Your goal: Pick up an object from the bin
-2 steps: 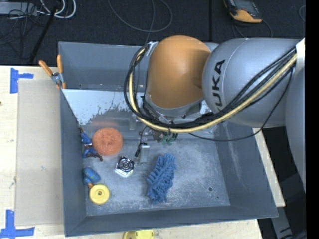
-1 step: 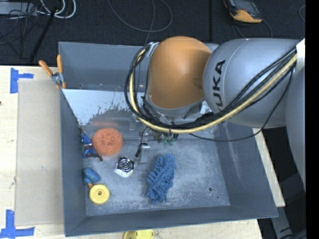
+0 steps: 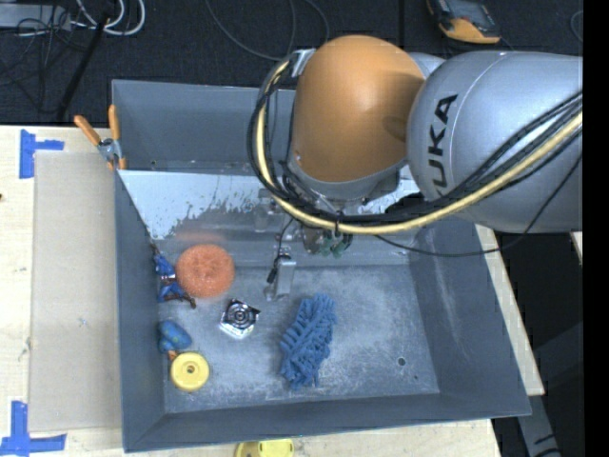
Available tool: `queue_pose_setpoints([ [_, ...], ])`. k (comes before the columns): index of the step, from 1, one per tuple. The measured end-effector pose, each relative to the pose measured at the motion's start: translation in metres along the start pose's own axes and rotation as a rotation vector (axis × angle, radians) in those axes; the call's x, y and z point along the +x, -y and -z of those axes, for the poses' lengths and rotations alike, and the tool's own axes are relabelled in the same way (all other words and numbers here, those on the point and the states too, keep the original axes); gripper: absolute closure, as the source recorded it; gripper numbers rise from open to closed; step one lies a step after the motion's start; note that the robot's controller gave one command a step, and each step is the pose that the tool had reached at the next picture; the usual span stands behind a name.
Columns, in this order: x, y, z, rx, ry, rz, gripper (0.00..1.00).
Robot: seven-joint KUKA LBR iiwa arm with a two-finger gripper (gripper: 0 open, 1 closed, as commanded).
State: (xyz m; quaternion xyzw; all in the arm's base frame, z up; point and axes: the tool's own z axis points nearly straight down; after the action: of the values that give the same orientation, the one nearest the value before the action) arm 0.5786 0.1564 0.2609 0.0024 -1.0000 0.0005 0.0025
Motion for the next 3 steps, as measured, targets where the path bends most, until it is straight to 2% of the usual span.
queue_pose_setpoints([
  [1,-0.005,0.013,-0.020,-0.003,0.017,0.026,0.00],
  [2,0.035,0.041,-0.079,-0.001,0.006,0.056,0.00],
  [3,0.075,0.050,-0.103,0.000,0.001,0.113,0.00],
])
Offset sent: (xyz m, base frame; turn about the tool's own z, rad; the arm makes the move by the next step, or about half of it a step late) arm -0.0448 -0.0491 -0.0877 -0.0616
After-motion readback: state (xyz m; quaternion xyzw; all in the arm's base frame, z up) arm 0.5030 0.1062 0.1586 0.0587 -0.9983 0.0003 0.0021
